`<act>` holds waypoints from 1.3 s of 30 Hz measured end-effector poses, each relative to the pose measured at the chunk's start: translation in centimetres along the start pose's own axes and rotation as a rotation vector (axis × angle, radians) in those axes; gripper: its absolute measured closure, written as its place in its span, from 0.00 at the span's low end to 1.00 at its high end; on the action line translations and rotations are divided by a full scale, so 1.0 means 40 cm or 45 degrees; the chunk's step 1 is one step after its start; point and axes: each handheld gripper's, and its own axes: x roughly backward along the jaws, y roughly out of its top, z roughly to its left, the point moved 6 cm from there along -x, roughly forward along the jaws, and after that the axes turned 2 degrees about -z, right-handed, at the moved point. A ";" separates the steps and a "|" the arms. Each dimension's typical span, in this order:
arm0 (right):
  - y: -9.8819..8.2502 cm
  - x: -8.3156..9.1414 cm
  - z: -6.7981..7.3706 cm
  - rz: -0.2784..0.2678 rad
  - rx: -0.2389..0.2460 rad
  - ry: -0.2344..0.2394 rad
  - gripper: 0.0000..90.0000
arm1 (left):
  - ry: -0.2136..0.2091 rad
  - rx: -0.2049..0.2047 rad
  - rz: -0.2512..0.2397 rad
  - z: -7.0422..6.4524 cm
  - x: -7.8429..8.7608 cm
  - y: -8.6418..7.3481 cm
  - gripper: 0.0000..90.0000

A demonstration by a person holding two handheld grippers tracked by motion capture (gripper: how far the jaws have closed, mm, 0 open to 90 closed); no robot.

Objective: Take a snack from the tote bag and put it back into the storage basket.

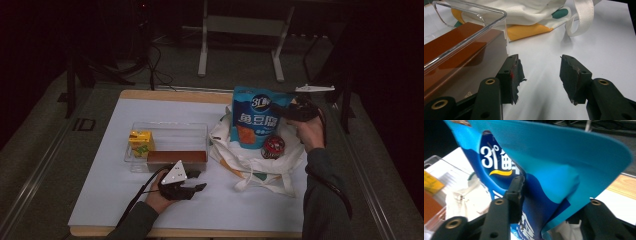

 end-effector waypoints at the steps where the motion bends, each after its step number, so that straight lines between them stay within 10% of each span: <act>1: 0.001 -0.002 0.004 -0.005 -0.003 0.012 0.69 | 0.000 0.001 0.000 0.001 0.000 0.000 0.55; 14: 0.009 -0.022 0.037 -0.048 -0.105 0.134 0.96 | 0.001 -0.001 0.001 0.000 0.000 0.000 0.56; 39: 0.031 -0.013 0.082 -0.042 -0.179 0.165 0.99 | 0.001 0.019 -0.016 0.004 0.003 0.000 0.55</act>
